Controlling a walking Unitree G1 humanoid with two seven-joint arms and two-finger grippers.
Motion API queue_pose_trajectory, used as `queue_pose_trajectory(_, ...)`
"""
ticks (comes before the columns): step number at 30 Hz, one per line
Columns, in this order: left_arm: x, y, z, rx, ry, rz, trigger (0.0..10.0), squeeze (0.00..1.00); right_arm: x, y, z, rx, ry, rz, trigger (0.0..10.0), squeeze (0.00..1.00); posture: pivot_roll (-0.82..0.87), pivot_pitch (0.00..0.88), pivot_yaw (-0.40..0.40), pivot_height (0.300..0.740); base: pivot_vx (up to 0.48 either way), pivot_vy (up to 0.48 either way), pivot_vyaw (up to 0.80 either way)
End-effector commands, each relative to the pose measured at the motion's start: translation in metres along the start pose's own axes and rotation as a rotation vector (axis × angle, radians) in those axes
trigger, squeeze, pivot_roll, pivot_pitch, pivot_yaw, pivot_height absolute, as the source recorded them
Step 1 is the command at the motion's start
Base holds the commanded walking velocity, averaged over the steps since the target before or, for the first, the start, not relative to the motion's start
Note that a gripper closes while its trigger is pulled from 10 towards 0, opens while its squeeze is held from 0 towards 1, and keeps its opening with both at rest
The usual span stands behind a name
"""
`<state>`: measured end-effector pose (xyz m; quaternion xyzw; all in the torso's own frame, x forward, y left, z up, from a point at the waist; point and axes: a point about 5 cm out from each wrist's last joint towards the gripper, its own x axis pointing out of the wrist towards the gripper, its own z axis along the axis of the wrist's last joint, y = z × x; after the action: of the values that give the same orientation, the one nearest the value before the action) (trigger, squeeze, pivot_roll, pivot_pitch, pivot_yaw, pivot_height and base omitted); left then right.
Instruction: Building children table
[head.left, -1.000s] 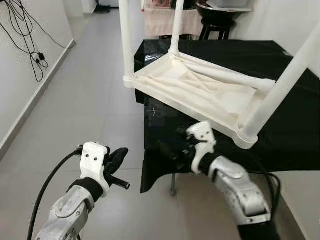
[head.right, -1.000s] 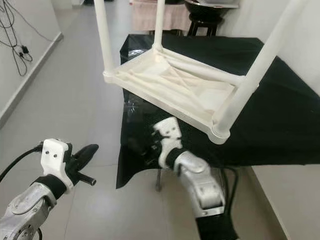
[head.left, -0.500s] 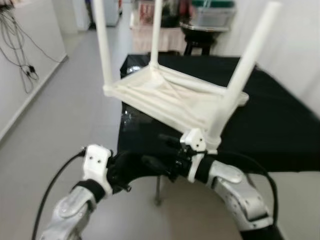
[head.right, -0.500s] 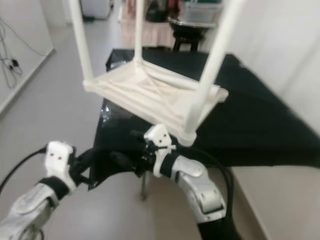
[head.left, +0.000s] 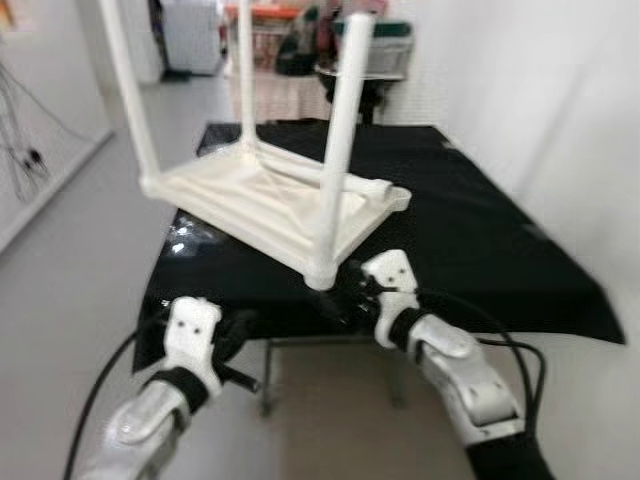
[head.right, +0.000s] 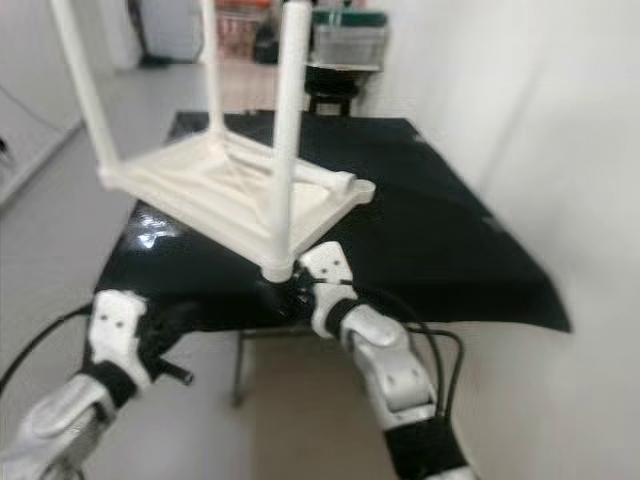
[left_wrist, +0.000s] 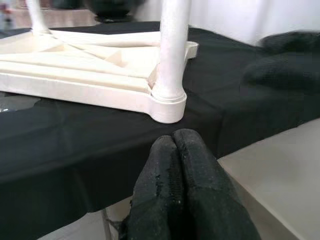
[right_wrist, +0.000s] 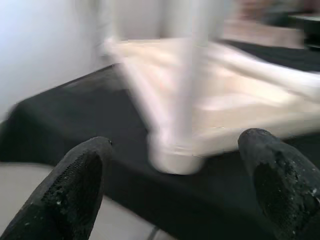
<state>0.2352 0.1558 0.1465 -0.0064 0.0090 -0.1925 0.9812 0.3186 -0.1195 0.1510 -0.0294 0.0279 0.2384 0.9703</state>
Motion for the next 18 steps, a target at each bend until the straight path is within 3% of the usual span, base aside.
queue_pose_trajectory(1, 0.0016, 0.0048, -0.0037, -0.008, 0.009, 0.055, 10.0, 0.0, -0.0061, -0.023, -0.0104, 0.055, 0.05, -0.177, 10.0, 0.0, -0.04, 0.0, -0.027, 0.74, 0.0, 0.0, 0.0)
queue_pose_trajectory(9, 0.001, 0.0142, -0.0054, -0.038, -0.007, 0.144, 10.0, 0.0, -0.0017, -0.0263, -0.0105, 0.046, 0.039, -0.228, 10.0, 0.0, -0.04, 0.0, -0.023, 0.74, 0.0, 0.0, 0.0)
queue_pose_trajectory(12, 0.0038, 0.0141, -0.0056, -0.033, 0.001, 0.121, 10.0, 0.0, 0.0002, -0.0247, -0.01, 0.057, 0.033, -0.215, 10.0, 0.0, -0.04, 0.0, -0.021, 0.74, 0.36, 0.0, 0.0)
queue_pose_trajectory(16, 0.0066, 0.013, -0.0056, -0.025, 0.008, 0.093, 10.0, 0.0, 0.0023, -0.0231, -0.0089, 0.043, 0.012, -0.234, 10.0, 0.0, -0.04, 0.0, -0.016, 0.74, 0.394, 0.0, 0.8)
queue_pose_trajectory(18, 0.007, 0.0129, -0.0057, -0.026, 0.009, 0.089, 10.0, 0.0, 0.0031, -0.0244, -0.0086, 0.024, 0.022, -0.251, 10.0, 0.0, -0.04, 0.0, -0.014, 0.74, 0.398, 0.0, 0.0)
